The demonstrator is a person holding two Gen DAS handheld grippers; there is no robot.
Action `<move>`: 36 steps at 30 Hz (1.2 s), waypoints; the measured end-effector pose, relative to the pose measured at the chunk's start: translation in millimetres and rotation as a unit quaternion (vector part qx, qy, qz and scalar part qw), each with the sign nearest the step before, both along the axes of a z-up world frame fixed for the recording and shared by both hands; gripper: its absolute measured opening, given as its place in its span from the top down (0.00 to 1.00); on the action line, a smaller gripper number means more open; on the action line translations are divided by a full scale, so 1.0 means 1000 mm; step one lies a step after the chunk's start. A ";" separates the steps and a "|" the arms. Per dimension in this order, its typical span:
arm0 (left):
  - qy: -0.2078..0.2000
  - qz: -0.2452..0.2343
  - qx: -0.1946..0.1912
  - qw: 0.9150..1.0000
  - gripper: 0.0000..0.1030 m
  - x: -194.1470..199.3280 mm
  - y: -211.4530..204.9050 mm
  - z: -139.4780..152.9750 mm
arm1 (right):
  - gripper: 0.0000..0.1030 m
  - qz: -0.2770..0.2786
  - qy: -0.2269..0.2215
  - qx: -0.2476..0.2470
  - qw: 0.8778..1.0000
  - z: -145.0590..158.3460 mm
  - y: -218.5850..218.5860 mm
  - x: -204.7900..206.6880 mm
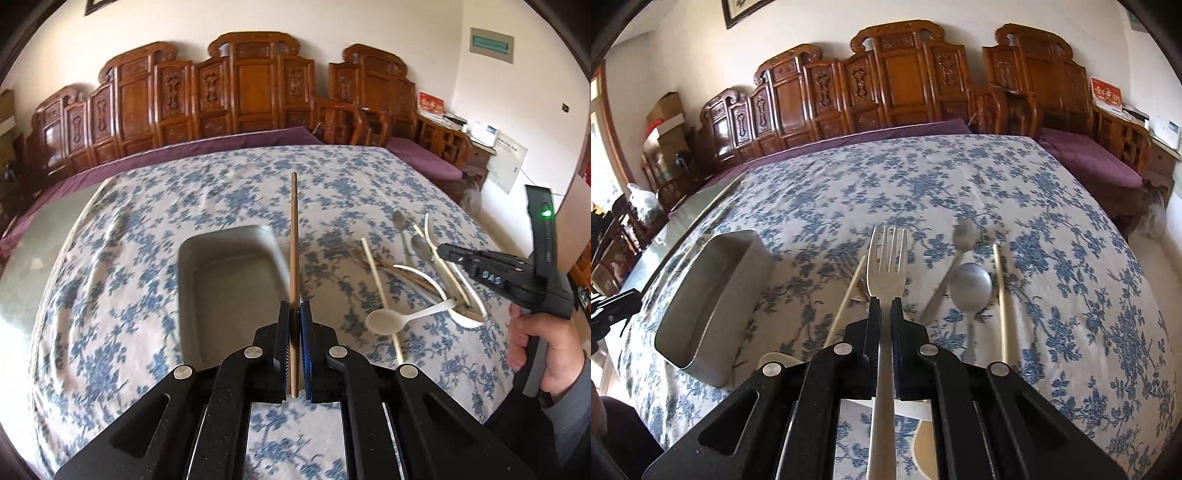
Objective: Organize utensils
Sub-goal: 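Drop the chopstick into the grey tray with the left tool while the right drops the fork in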
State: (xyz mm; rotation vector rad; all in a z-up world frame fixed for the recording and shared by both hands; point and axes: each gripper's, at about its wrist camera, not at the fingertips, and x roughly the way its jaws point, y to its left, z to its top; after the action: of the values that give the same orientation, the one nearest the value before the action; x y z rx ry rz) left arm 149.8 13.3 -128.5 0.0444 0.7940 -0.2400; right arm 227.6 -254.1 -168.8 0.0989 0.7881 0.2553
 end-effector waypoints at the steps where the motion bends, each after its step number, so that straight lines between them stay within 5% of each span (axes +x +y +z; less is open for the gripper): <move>1: 0.003 0.005 0.001 1.000 0.96 0.000 0.004 -0.003 | 0.93 0.002 -0.001 0.000 1.000 0.000 0.001 -0.001; 23: 0.087 0.056 0.005 0.995 0.95 0.035 0.046 -0.062 | 0.93 0.074 -0.009 -0.016 0.997 0.016 0.068 -0.011; 36: 0.043 0.080 -0.012 0.996 0.92 0.030 0.071 -0.033 | 0.93 0.137 0.012 0.016 0.990 0.018 0.162 0.008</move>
State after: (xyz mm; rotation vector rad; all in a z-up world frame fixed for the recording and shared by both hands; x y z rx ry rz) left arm 179.8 84.5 -161.1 -0.0524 0.8765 -0.1009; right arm 236.0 -92.1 -151.0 0.0231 0.8219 0.5268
